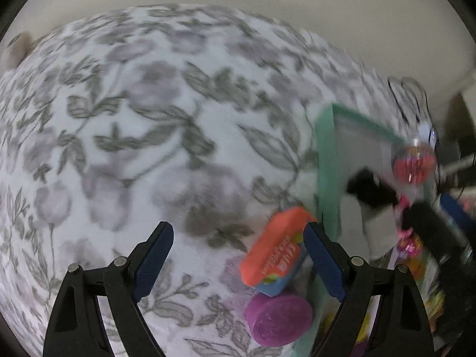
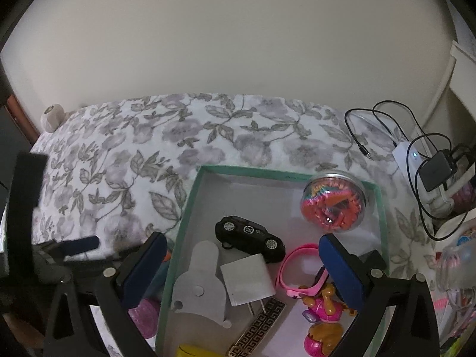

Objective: Organize rigid objects
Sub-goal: 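Move both grippers back to the orange toy and purple lid on the blanket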

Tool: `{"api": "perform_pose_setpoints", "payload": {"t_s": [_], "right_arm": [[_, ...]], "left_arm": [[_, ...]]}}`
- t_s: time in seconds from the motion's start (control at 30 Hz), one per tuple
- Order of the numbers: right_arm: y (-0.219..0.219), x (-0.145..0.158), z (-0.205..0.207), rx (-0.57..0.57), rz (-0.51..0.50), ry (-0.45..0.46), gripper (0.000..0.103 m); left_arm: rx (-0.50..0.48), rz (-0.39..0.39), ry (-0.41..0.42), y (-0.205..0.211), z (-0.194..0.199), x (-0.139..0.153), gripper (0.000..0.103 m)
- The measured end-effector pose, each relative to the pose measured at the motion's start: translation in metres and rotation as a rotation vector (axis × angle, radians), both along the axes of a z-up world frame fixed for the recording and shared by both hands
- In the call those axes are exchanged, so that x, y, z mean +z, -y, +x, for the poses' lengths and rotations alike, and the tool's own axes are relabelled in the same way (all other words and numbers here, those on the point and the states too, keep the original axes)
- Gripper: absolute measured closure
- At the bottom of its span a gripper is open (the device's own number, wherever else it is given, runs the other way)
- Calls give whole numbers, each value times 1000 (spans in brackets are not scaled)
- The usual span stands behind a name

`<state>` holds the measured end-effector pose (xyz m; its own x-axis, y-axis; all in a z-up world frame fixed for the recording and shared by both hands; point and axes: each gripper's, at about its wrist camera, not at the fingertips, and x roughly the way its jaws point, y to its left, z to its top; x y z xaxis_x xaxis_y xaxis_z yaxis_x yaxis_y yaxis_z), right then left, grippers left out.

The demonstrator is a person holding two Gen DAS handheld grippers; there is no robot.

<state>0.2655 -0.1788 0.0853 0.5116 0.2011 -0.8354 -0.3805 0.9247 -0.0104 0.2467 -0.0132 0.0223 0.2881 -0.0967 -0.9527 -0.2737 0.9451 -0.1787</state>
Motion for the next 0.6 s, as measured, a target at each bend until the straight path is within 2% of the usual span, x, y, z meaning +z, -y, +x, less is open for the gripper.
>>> {"api": "perform_pose_setpoints", "payload": {"t_s": [0.2, 0.27, 0.33, 0.43, 0.53, 0.6], "right_arm": [[5, -2, 4, -19, 21, -20, 0], [5, -2, 4, -15, 26, -23, 0], [4, -2, 4, -14, 27, -24, 0], [3, -3, 3, -12, 27, -26, 0], [2, -4, 4, -10, 26, -28, 0], [2, -4, 4, -11, 29, -32, 0]], "left_arm": [[-65, 34, 11, 10, -1, -2, 13], [-134, 45, 4, 20, -2, -2, 14], [-196, 85, 2, 33, -3, -3, 14], [-209, 148, 25, 42, -2, 0, 16], [-239, 133, 48, 49, -1, 2, 36], [-258, 93, 56, 54, 0, 2, 52]]}}
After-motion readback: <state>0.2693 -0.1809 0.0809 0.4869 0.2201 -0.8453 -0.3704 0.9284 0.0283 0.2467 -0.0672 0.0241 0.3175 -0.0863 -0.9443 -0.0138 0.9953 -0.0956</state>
